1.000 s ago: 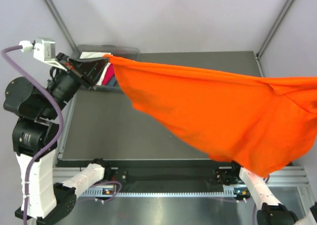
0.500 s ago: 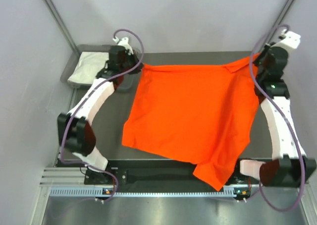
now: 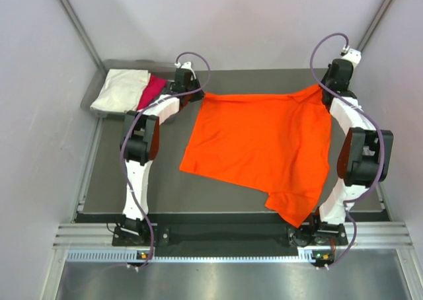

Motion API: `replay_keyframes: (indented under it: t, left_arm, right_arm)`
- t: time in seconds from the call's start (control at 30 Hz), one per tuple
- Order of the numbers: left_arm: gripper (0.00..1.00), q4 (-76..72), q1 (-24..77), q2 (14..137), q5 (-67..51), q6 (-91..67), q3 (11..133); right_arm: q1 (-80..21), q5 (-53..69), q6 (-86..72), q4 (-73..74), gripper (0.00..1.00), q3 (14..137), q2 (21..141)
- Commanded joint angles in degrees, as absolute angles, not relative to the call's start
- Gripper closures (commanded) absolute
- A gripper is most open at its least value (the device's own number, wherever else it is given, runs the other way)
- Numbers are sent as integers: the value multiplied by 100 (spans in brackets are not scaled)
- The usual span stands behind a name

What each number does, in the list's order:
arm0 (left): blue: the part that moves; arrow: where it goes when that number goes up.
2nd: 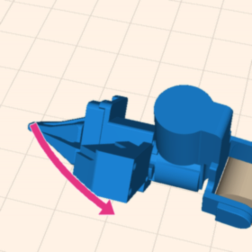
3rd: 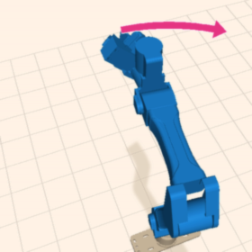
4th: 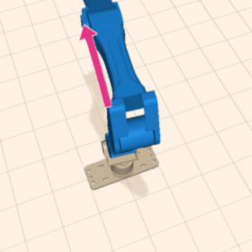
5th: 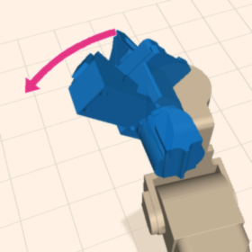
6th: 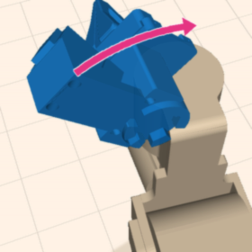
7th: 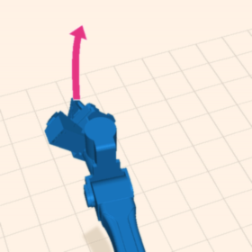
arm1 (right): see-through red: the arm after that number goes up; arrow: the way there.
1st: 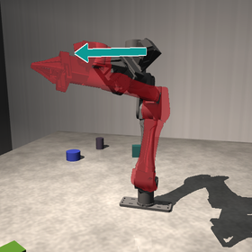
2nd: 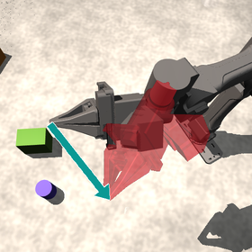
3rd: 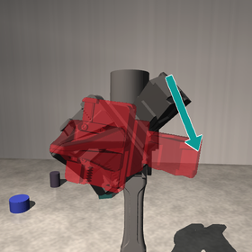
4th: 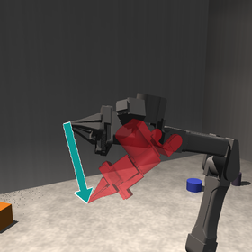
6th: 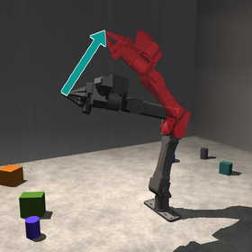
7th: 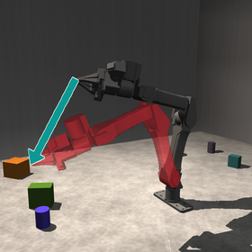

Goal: Fold and stack the t-shirts
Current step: Flatten the tshirt out, then fold the tshirt

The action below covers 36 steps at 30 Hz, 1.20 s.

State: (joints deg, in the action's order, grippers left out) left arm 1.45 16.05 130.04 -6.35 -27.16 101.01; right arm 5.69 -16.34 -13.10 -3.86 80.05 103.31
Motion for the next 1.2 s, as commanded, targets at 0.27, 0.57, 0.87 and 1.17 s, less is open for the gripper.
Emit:
replay_keyframes:
  t: [0.27,0.57,0.87,1.17]
  left_arm:
    - [100,465,1582,12683,-255,-2531,10047]
    - [100,2573,1573,12104,-88,-2900,9898]
    - [100,3041,1573,11830,-413,-2821,9466]
    - [100,3331,1582,12260,-905,-2769,9693]
  right_arm:
    - [668,-1626,-1951,1111,100,7857,9466]
    - [668,-1460,-2303,2751,100,7182,8456]
    - [712,-1810,-2065,3568,100,6900,8314]
    - [949,-1977,-2232,3744,100,6513,8420]
